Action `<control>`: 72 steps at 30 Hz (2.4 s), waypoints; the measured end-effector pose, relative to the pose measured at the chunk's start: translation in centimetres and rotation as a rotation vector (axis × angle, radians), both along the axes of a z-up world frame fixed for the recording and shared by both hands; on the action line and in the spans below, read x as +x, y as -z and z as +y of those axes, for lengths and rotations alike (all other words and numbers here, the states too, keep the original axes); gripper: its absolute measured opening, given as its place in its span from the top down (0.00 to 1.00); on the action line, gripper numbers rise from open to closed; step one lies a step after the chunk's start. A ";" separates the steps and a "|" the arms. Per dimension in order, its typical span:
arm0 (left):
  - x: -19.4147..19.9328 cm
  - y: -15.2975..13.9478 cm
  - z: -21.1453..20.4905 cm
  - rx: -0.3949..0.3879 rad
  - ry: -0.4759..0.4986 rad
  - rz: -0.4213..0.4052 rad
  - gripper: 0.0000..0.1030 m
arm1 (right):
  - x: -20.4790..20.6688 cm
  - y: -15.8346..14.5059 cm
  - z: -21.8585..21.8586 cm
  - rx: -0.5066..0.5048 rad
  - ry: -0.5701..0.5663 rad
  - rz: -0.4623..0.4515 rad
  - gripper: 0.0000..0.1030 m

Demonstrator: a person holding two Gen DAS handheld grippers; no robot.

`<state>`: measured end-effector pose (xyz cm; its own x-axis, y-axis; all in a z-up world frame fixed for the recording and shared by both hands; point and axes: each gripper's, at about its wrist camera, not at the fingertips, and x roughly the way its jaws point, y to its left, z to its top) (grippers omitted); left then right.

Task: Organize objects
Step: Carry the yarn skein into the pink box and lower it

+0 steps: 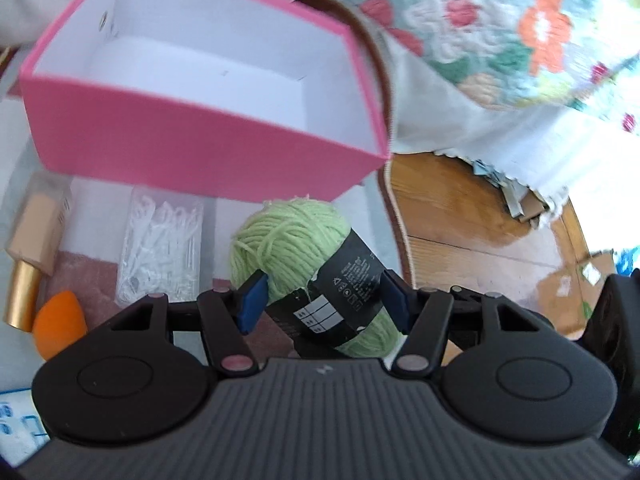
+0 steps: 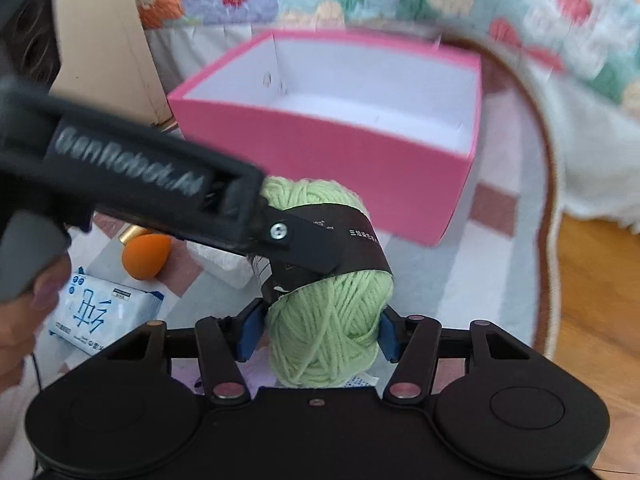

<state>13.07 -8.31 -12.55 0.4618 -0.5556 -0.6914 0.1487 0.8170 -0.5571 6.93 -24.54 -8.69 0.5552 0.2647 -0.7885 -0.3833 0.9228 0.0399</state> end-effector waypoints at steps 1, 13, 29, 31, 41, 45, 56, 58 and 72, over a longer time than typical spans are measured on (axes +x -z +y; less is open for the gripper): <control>-0.5 -0.8 0.1 0.009 0.013 -0.022 0.42 | -0.5 -0.5 0.2 0.007 0.016 -0.018 0.40; 2.2 -11.6 2.2 0.071 0.041 -0.136 0.42 | 0.5 -8.3 2.0 0.103 0.140 -0.227 0.40; 19.1 -7.5 -1.4 0.207 0.178 -0.112 0.43 | 16.7 -2.6 -1.7 0.361 0.441 -0.025 0.40; 20.5 -5.6 -1.6 0.212 0.217 -0.082 0.44 | 17.6 -1.5 -0.9 0.298 0.442 -0.007 0.40; 24.1 0.8 -0.1 0.123 0.199 0.028 0.42 | 22.1 2.6 2.0 0.084 0.397 0.082 0.36; 24.0 1.7 0.4 0.123 0.183 0.047 0.45 | 21.9 2.2 2.6 0.038 0.312 0.121 0.34; 21.6 1.1 0.3 0.140 0.211 0.055 0.42 | 20.5 1.7 1.5 0.080 0.262 0.103 0.40; 21.2 1.2 0.0 0.159 0.224 0.079 0.42 | 19.7 1.8 1.6 0.041 0.238 0.087 0.55; 23.5 3.0 -1.3 -0.031 0.042 0.169 0.74 | 19.4 1.1 0.8 -0.159 0.342 -0.126 0.75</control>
